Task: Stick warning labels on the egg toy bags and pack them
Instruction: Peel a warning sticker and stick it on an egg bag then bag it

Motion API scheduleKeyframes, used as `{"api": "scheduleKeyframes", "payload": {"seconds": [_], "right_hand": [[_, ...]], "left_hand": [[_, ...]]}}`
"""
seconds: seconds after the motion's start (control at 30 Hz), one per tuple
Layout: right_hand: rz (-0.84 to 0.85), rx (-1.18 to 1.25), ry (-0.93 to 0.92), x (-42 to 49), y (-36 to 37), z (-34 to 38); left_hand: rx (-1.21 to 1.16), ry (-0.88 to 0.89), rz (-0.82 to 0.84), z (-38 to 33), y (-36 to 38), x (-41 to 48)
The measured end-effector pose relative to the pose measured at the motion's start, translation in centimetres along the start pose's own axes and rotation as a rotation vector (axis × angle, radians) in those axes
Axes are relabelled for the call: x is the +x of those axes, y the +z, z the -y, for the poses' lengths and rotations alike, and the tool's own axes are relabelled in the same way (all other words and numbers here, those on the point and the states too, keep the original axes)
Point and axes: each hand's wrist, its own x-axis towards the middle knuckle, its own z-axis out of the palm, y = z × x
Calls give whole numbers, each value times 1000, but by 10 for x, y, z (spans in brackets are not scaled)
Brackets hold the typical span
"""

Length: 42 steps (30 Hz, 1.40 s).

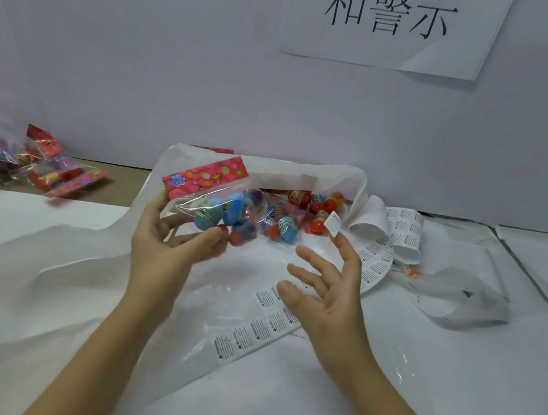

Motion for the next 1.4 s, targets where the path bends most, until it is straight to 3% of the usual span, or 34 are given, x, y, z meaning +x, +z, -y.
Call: {"api": "scheduleKeyframes", "payload": {"seconds": [0.1, 0.23, 0.33, 0.5, 0.67, 0.87, 1.4], "right_hand": [[-14, 169, 22, 2, 0, 5], [-38, 352, 41, 2, -2, 17], [-101, 332, 41, 1, -4, 21], [-83, 199, -54, -2, -3, 21], [-210, 87, -195, -1, -11, 30], [75, 190, 106, -2, -13, 38], [21, 158, 67, -4, -7, 36]], "left_hand": [[-225, -98, 161, -10, 6, -16], [-306, -187, 297, -7, 23, -37], [-353, -249, 345, -5, 30, -44], [-230, -319, 481, -8, 29, -47], [-253, -318, 350, -10, 32, -49], [-195, -198, 316, -8, 33, -54], [-212, -170, 266, -7, 39, -62]]}}
